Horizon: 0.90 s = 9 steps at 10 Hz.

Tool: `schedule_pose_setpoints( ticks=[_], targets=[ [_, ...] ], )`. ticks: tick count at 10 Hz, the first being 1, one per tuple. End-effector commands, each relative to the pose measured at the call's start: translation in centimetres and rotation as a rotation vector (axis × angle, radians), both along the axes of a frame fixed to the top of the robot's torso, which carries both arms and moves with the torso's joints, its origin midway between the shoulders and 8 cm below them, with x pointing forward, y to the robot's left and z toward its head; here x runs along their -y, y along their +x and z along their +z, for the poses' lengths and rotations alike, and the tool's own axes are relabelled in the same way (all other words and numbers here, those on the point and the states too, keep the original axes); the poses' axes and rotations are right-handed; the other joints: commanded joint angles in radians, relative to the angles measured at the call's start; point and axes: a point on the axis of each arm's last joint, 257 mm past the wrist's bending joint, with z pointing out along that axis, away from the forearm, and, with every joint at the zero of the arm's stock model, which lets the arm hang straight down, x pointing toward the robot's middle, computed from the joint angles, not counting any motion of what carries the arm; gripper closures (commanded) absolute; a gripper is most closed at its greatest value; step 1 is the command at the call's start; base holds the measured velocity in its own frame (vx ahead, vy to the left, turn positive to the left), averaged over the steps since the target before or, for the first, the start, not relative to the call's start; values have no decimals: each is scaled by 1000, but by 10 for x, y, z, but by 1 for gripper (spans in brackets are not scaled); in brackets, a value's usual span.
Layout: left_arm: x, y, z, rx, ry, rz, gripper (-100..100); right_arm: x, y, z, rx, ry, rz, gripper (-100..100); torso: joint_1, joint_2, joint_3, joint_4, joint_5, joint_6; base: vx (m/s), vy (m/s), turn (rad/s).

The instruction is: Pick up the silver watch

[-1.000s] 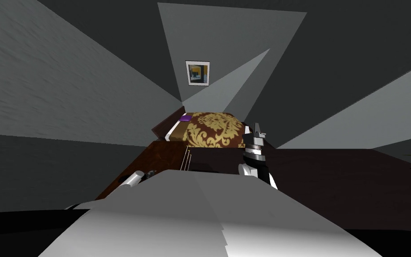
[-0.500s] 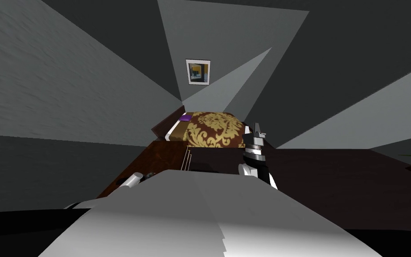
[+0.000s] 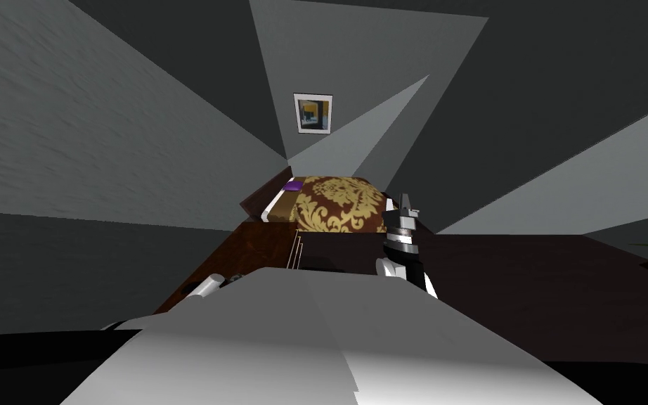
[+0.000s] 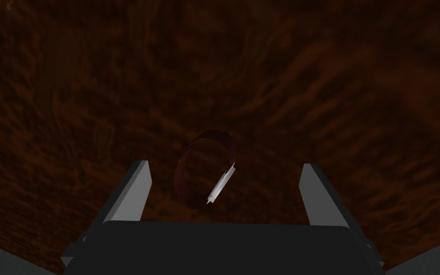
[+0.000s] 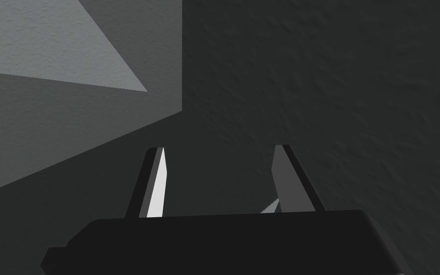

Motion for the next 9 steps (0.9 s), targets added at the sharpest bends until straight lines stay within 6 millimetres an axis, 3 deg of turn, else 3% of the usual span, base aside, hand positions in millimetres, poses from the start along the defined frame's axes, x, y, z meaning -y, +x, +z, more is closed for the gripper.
schedule_pose_setpoints(
  ticks=[1,4,5,6,9],
  targets=[
    [15,3,-11,-2,0,1,-100,0,0,0,0,0,0,0,0,0,0,0,0,0,-11,43,3],
    [35,9,-23,-3,-1,0,-100,0,0,0,0,0,0,0,7,0,0,0,1,0,-4,82,0],
    [30,8,-20,-4,-1,-2,-100,0,0,0,0,0,0,0,2,-1,0,0,1,0,0,0,0],
    [30,8,-20,-3,0,0,100,0,0,0,0,0,0,0,0,0,0,0,0,0,0,0,0],
    [30,8,-20,-3,-1,1,100,0,0,0,0,0,0,0,4,-1,-1,-1,4,1,-2,-2,3]
  ],
)
